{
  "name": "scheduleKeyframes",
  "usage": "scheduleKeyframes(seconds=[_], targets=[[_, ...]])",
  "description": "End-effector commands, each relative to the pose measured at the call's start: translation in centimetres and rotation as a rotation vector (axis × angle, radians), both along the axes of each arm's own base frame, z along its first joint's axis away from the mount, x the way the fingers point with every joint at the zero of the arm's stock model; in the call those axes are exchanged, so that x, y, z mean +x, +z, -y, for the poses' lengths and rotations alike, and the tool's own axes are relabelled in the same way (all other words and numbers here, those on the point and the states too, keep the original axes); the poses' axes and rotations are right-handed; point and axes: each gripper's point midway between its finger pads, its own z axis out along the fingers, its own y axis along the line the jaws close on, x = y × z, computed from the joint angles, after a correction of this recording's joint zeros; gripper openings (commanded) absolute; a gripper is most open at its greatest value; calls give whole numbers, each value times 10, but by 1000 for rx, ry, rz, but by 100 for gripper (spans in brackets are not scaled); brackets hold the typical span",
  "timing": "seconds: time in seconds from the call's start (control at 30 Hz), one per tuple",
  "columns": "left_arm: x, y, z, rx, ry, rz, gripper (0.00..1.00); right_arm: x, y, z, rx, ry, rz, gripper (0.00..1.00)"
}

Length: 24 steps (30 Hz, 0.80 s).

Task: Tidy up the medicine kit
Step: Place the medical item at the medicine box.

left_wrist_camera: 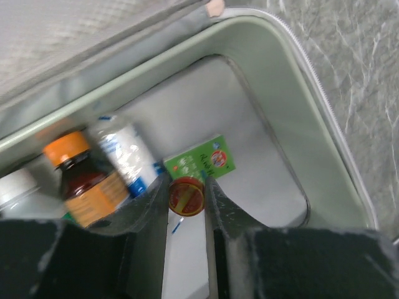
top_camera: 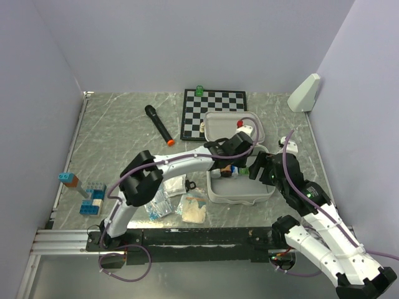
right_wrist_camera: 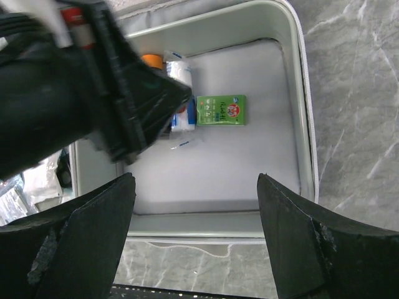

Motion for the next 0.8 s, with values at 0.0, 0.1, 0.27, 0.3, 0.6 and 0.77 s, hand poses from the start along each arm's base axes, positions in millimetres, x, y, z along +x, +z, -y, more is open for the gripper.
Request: scheduleKeyframes(seconds=[0.0,0.1,0.27,0.3,0.6,0.77], targets=[[7,19,27,-45,-37,42,2,1,7,2,-9,-2,23,85],[14,7,28,-18,-23,51,4,0,7,3,-10,-3,22,85],[26,-1,26,7,19,74,11,-1,5,3,-7,-3,22,86],[28,4,24,1,36,87,14,-1,4,3,-8,-5,19,86],[15,86,-38,-108,149,189,33,5,-15,4,-52,-21,-36,84],[-12,95,-84,-176,184,166,34,13,-30,-2,-74,-20,-102,77]])
